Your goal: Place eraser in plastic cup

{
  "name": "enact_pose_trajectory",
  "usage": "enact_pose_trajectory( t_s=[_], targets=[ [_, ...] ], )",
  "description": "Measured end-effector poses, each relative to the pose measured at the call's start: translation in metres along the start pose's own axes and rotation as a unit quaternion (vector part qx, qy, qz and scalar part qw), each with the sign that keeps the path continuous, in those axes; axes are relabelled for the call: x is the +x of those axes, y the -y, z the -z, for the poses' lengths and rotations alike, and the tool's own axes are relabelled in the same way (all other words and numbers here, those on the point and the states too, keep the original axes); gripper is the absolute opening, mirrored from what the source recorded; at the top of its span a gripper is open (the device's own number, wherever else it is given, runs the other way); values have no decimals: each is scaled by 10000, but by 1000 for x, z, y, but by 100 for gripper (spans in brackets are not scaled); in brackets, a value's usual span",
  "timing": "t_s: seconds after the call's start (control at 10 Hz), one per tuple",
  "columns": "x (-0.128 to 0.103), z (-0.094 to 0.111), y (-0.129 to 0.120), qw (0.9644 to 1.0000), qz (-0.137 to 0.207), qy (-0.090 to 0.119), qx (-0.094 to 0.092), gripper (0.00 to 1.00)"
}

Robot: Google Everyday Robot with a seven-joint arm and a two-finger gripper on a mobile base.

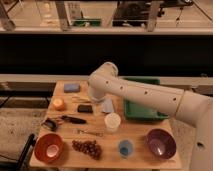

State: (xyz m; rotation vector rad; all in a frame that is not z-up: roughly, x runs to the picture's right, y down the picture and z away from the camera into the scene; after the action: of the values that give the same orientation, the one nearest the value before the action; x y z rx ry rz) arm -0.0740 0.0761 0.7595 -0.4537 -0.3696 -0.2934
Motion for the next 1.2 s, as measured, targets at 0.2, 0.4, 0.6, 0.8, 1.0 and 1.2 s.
enact_pose_trajectory(
  t_s=[0.2,0.4,0.6,0.8,1.0,1.2],
  targets=[
    [-13,-10,7,9999,29,122,81,80],
    [-21,-23,12,9997,25,248,30,80],
    [-20,-38,13,9994,-80,340,-63,80],
    [-15,-55,11,9990,-185,394,-123,80],
    [-12,-69,12,9984,-278,463,-167,80],
    [-9,-84,16,9978,-322,534,-225,80]
  ],
)
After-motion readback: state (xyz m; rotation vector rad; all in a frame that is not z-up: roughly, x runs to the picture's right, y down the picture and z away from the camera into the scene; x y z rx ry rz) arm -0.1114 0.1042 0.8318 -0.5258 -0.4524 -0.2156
